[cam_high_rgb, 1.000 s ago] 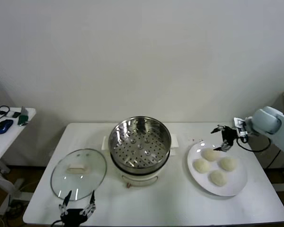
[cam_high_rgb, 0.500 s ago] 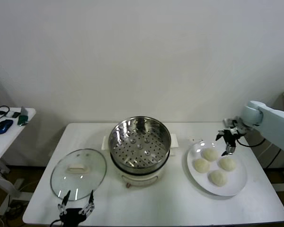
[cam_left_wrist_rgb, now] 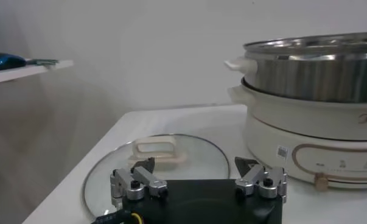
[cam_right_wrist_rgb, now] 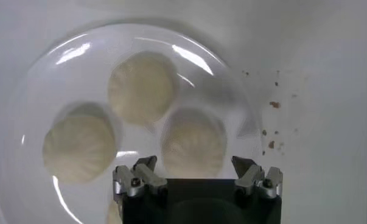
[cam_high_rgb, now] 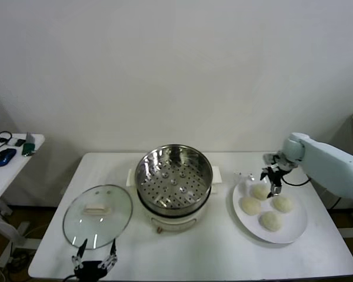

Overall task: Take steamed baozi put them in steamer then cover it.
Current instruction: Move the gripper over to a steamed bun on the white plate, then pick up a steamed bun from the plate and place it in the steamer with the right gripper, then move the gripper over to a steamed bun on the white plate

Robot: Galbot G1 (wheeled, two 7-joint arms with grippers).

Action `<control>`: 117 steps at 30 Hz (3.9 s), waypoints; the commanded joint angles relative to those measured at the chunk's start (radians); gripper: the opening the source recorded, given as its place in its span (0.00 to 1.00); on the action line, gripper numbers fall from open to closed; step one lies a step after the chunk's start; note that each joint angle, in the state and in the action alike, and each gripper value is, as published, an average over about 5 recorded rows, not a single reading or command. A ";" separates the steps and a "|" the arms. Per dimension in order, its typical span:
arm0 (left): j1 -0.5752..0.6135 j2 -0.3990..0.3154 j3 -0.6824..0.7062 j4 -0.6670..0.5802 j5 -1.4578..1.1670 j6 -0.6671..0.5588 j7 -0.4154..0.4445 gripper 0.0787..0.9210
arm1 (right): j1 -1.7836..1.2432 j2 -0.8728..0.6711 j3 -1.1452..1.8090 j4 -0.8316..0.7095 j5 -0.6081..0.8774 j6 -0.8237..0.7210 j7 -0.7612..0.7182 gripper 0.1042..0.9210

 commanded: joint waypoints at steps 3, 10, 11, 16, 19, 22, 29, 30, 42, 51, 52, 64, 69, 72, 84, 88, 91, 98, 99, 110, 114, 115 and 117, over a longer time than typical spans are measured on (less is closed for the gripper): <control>-0.004 0.002 0.000 0.006 0.001 0.002 -0.001 0.88 | -0.047 0.054 0.057 -0.094 -0.028 0.019 0.017 0.86; -0.002 0.001 0.000 0.005 0.008 0.004 -0.004 0.88 | -0.029 0.038 0.047 -0.039 -0.011 0.031 0.013 0.73; -0.001 0.001 0.001 0.004 0.010 0.004 -0.004 0.88 | -0.014 0.031 0.037 -0.023 -0.006 0.032 0.011 0.72; 0.001 -0.003 0.007 -0.002 0.021 0.005 -0.006 0.88 | 0.149 -0.016 -0.103 0.107 0.034 0.055 0.003 0.70; 0.002 -0.004 0.012 -0.005 0.026 0.005 -0.006 0.88 | 0.311 -0.020 -0.218 0.167 0.080 0.097 -0.001 0.70; 0.002 -0.004 0.015 -0.008 0.028 0.005 -0.006 0.88 | 0.495 0.012 -0.323 0.197 0.139 0.162 -0.016 0.70; 0.004 0.004 0.015 -0.003 0.028 0.004 -0.009 0.88 | 0.826 0.153 -0.442 0.356 0.284 0.322 -0.053 0.70; 0.004 0.006 0.015 -0.003 0.028 0.004 -0.009 0.88 | 0.855 0.175 -0.445 0.394 0.288 0.343 -0.053 0.70; -0.008 0.035 0.007 -0.005 0.017 0.005 -0.012 0.88 | 0.774 0.453 -0.467 0.586 0.059 0.507 0.032 0.70; -0.012 0.045 0.008 -0.012 0.015 0.004 -0.022 0.88 | 0.520 0.554 -0.462 0.329 -0.112 0.529 0.114 0.70; -0.013 0.045 0.008 -0.011 0.015 0.004 -0.022 0.88 | 0.497 0.557 -0.454 0.306 -0.127 0.529 0.124 0.70; -0.016 0.041 0.016 -0.001 0.017 0.002 -0.025 0.88 | 0.330 0.605 -0.372 0.082 -0.237 0.572 0.212 0.70; -0.014 0.039 0.014 0.000 0.017 0.001 -0.027 0.88 | 0.319 0.621 -0.366 0.045 -0.236 0.586 0.214 0.70; -0.013 0.038 0.014 0.000 0.016 0.000 -0.028 0.88 | 0.318 0.624 -0.364 0.044 -0.227 0.590 0.226 0.70; -0.002 0.030 0.023 -0.020 0.031 0.001 -0.028 0.88 | 0.701 0.503 -0.559 0.200 0.258 0.617 0.095 0.88; -0.005 0.028 0.023 -0.019 0.031 0.003 -0.028 0.88 | 0.854 0.369 -0.677 0.306 0.510 0.486 0.024 0.88; -0.008 0.031 0.020 -0.017 0.028 0.003 -0.027 0.88 | 0.957 0.202 -0.793 0.436 0.625 0.260 0.015 0.88; -0.030 0.034 0.015 -0.007 0.016 0.006 -0.025 0.88 | 1.044 -0.118 -1.061 0.738 0.625 -0.169 0.128 0.88; -0.032 0.034 0.015 -0.007 0.013 0.007 -0.024 0.88 | 1.034 -0.146 -1.073 0.768 0.622 -0.204 0.153 0.88; -0.038 0.036 0.015 -0.008 0.008 0.011 -0.023 0.88 | 0.662 -0.262 -0.843 0.795 0.541 -0.353 0.299 0.88; -0.034 0.037 0.015 -0.003 0.010 0.009 -0.024 0.88 | 0.496 -0.246 -0.712 0.712 0.456 -0.342 0.303 0.88; -0.034 0.037 0.015 -0.002 0.011 0.008 -0.024 0.88 | 0.457 -0.237 -0.684 0.688 0.437 -0.337 0.301 0.88; -0.033 0.038 0.015 0.000 0.014 0.007 -0.025 0.88 | 0.389 -0.214 -0.636 0.639 0.401 -0.324 0.295 0.88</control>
